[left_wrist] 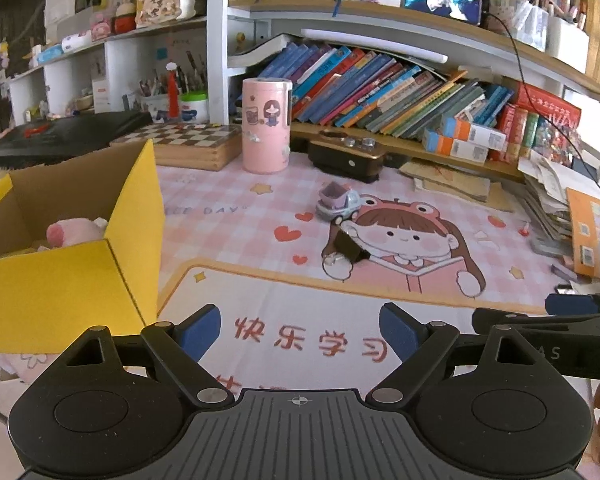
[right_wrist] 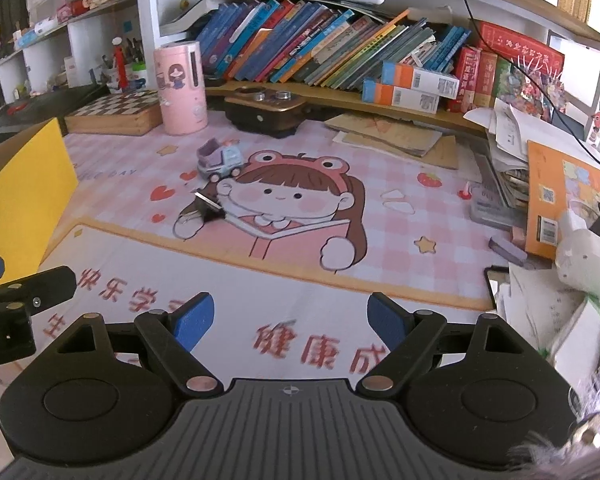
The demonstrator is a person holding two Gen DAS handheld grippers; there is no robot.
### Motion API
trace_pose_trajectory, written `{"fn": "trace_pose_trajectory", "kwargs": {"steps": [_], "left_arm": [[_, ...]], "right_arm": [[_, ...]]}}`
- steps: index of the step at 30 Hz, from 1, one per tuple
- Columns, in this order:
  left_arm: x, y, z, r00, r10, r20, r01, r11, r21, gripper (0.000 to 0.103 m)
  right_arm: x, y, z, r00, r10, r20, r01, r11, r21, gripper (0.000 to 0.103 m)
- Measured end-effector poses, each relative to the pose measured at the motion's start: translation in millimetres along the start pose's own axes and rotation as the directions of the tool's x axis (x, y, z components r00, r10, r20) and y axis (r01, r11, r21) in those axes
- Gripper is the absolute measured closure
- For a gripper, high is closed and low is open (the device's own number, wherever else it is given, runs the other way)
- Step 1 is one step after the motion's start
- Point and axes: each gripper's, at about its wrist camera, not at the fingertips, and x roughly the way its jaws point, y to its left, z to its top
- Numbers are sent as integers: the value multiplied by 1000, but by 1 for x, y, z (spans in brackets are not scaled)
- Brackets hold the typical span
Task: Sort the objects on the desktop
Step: 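Close the left gripper on the black binder clip while the right tool nears the truck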
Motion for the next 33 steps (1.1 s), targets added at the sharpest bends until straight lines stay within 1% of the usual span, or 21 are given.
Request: {"fn": "trace_pose_trajectory", "kwargs": {"steps": [8, 14, 18, 27, 33], "left_arm": [[24, -14, 9, 1000, 23, 7, -23, 1000, 22, 14], [45, -23, 14, 1000, 15, 11, -16, 998, 53, 14], [61, -28, 18, 1000, 4, 21, -6, 997, 76, 14], [106, -39, 27, 999, -14, 30, 11, 996, 93, 15], [131, -38, 36, 999, -16, 33, 14, 998, 65, 16]], "right_arm": [[19, -22, 18, 1000, -8, 18, 8, 1000, 12, 20], [35, -30, 31, 1000, -1, 26, 1, 1000, 3, 20], [45, -30, 42, 999, 15, 38, -15, 1000, -12, 20], [70, -26, 74, 996, 40, 74, -38, 999, -26, 20], [87, -22, 90, 995, 53, 84, -50, 998, -33, 20]]}}
